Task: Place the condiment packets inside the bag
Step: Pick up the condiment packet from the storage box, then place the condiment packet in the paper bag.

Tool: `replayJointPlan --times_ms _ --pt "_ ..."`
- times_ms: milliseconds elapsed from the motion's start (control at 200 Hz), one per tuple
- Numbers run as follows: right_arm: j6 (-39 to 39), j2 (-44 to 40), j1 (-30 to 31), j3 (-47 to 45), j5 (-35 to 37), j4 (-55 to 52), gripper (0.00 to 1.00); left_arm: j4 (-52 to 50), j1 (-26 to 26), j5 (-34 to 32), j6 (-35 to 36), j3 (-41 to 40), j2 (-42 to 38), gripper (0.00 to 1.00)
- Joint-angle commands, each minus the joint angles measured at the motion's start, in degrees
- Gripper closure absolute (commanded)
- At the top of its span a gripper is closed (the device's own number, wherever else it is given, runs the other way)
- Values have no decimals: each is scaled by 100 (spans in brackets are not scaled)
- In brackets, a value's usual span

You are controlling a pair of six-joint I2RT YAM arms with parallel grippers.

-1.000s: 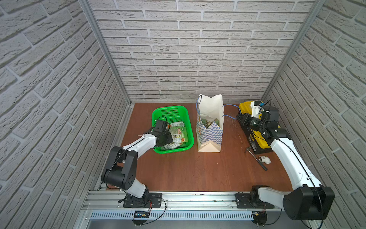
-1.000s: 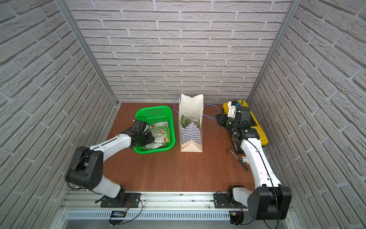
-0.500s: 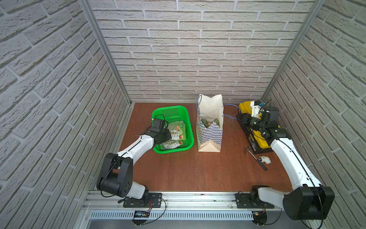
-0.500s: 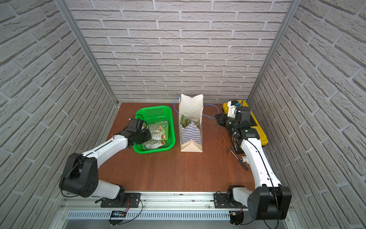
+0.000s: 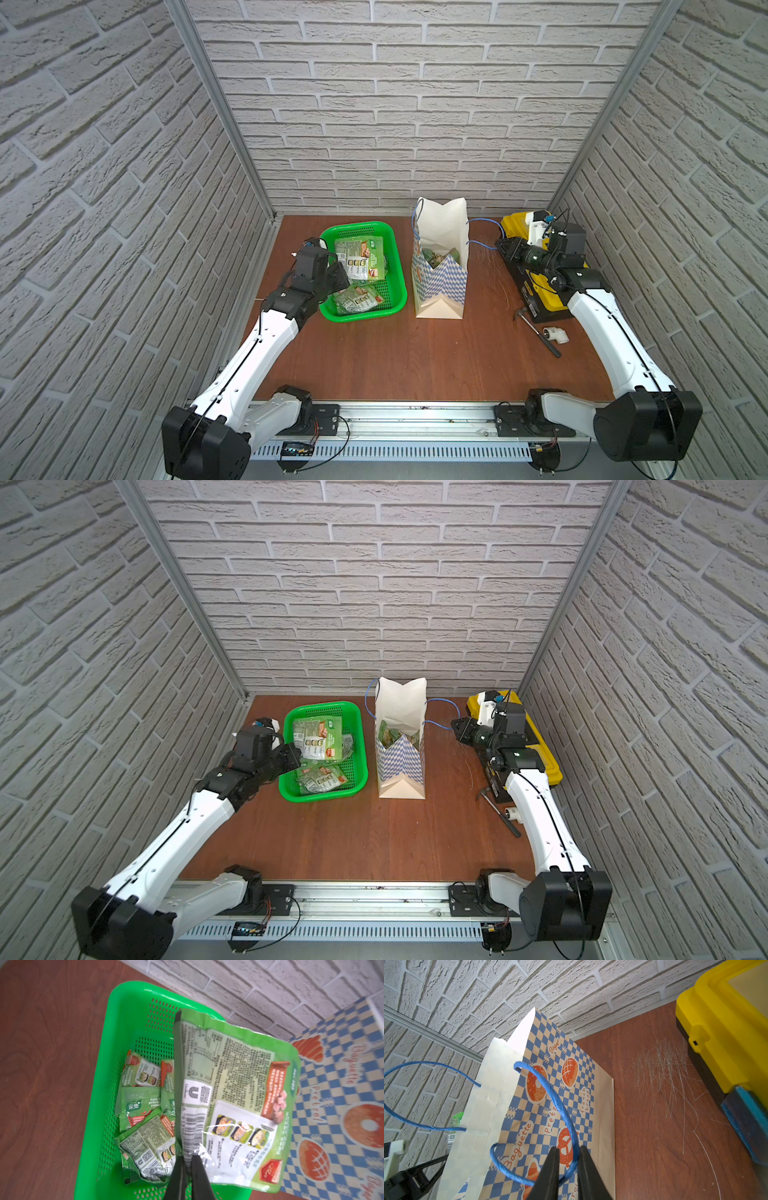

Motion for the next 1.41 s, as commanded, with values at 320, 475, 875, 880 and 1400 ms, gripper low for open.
replayJointPlan --times_ms 320,475,875,880,1400 --pt "46 -44 -15 -87 -118 265 79 -60 -1904 -1595 760 2092 248 100" --pt "38 -53 -19 -80 -115 250 79 72 -2406 -1759 1071 2960 985 100" --pt "29 -86 -29 -62 -150 230 79 -448 -2957 -2210 1636 5236 3230 100" --pt "28 -87 -29 -62 -150 227 79 -456 -2956 -2228 1639 5255 3248 100" --pt "-8 -105 -29 -53 -135 195 79 -1920 -2801 -2688 1587 6511 4590 48"
